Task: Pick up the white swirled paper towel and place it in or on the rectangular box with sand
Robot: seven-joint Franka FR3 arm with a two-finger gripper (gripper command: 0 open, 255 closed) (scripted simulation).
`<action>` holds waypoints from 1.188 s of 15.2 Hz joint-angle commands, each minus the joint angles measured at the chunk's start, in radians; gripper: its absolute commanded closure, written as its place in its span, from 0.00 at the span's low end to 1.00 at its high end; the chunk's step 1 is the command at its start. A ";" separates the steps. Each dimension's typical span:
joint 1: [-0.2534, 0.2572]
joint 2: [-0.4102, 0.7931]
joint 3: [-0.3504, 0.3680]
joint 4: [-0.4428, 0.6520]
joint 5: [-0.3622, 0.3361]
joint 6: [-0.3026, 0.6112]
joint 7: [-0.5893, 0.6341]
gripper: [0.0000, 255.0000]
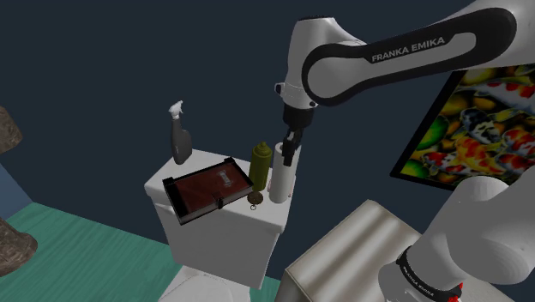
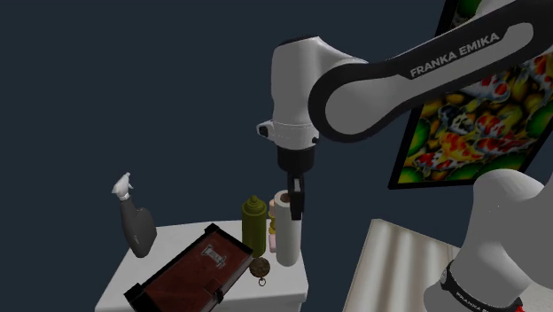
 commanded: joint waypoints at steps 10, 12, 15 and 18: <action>-0.002 -0.039 -0.008 0.117 -0.002 -0.156 -0.001 1.00; -0.002 -0.042 -0.009 0.141 -0.003 -0.183 -0.001 1.00; -0.003 -0.046 -0.010 0.176 -0.003 -0.222 0.000 1.00; 0.005 0.056 0.017 0.305 -0.007 -0.248 0.041 1.00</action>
